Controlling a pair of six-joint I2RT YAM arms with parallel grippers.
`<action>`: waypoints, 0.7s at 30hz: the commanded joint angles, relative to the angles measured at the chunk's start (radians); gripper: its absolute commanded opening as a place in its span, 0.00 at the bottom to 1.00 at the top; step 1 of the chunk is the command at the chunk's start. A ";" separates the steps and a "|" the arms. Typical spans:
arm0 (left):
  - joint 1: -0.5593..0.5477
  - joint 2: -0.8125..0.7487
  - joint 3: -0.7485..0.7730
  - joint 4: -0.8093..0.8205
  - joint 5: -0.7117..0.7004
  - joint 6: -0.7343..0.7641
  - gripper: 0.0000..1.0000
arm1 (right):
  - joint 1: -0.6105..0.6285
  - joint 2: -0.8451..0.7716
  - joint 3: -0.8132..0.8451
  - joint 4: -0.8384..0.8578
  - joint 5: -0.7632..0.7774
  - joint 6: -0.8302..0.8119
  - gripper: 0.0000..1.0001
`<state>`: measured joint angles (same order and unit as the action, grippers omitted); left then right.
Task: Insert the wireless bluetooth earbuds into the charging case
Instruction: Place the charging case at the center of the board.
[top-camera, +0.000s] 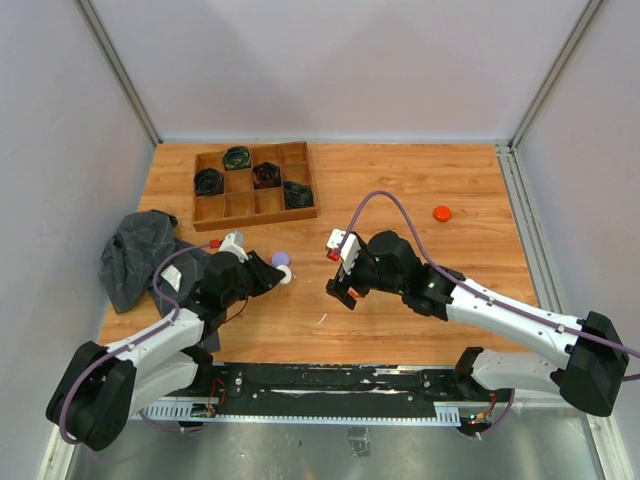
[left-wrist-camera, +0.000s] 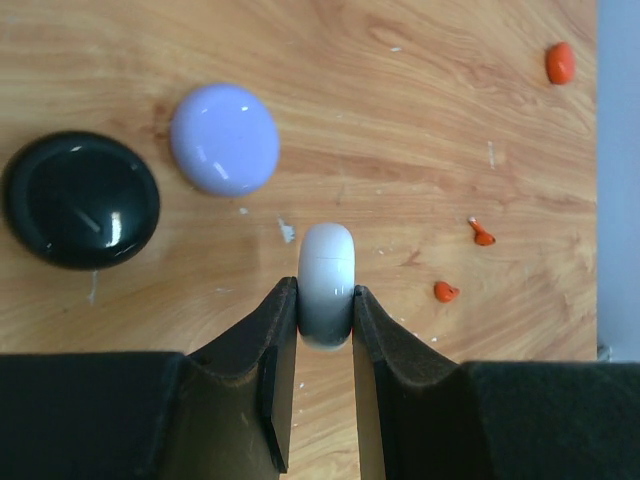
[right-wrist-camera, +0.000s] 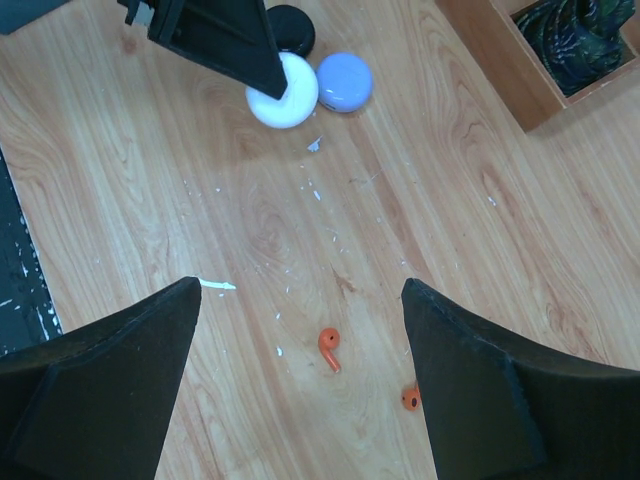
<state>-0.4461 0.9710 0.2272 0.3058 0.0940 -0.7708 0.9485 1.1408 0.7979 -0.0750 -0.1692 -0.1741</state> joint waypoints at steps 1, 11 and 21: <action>0.006 0.041 0.031 -0.066 -0.096 -0.119 0.01 | -0.005 -0.019 -0.022 0.068 0.040 0.026 0.83; 0.005 0.166 0.044 -0.031 -0.141 -0.186 0.25 | -0.006 -0.029 -0.046 0.085 0.071 0.025 0.84; 0.006 0.077 0.083 -0.208 -0.208 -0.151 0.67 | -0.047 -0.012 -0.031 0.063 0.135 0.083 0.88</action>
<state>-0.4461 1.1137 0.2806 0.1883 -0.0544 -0.9398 0.9474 1.1301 0.7586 -0.0196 -0.0803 -0.1379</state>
